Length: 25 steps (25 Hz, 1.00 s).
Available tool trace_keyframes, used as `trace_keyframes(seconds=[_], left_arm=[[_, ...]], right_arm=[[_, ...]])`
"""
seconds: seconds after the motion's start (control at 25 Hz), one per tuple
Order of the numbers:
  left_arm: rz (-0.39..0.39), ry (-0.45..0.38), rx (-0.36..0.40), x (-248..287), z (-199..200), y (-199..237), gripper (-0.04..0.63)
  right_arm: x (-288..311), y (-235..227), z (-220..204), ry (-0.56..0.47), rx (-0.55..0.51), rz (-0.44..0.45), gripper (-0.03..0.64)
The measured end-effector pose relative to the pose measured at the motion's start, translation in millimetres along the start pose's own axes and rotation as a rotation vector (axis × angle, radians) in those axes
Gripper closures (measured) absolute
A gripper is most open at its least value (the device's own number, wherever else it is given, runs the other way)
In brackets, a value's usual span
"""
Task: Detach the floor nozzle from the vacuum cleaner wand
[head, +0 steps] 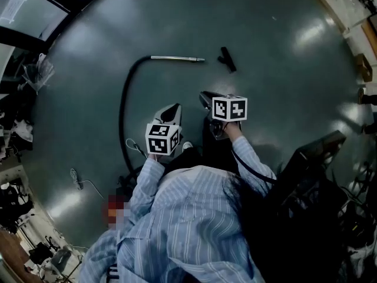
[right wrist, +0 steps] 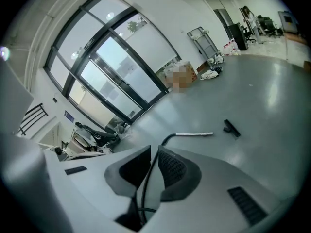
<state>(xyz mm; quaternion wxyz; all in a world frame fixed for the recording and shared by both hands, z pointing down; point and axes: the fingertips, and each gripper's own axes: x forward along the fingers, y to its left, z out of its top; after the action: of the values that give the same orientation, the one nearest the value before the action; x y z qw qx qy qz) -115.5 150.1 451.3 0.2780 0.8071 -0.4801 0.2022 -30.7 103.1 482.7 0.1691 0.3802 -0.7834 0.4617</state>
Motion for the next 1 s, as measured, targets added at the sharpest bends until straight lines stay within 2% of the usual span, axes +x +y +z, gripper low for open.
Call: trace_keyframes(seconds=[0.2, 0.36, 0.48, 0.64, 0.8, 0.92, 1.0], left_arm=[[-0.02, -0.043, 0.032, -65.5, -22.6, 10.6, 0.589], [-0.064, -0.045, 0.009, -91.5, -48.9, 13.0, 0.589], [-0.102, -0.05, -0.014, -100.8, -66.0, -4.9, 0.589], [-0.139, -0.066, -0.006, -101.4, -72.1, -45.6, 0.589], [-0.135, -0.087, 0.01, -101.4, -67.0, -50.8, 0.589], [-0.111, -0.101, -0.018, -104.1, -65.4, -50.3, 0.589], [-0.096, -0.106, -0.064, -103.9, -67.3, -56.7, 0.589]], right_arm=[[-9.1, 58.2, -64.3, 0.003, -0.005, -0.002, 0.565], [-17.7, 84.3, -111.9, 0.024, -0.021, -0.039, 0.565], [-36.6, 92.9, -139.7, 0.037, -0.045, -0.054, 0.565], [-68.5, 82.8, -156.3, 0.04, -0.061, -0.07, 0.565], [-75.7, 78.7, -158.6, 0.032, -0.059, -0.077, 0.565], [-85.9, 76.0, -162.5, 0.037, -0.067, -0.075, 0.565], [-100.5, 69.4, -167.5, 0.045, -0.073, -0.077, 0.565]])
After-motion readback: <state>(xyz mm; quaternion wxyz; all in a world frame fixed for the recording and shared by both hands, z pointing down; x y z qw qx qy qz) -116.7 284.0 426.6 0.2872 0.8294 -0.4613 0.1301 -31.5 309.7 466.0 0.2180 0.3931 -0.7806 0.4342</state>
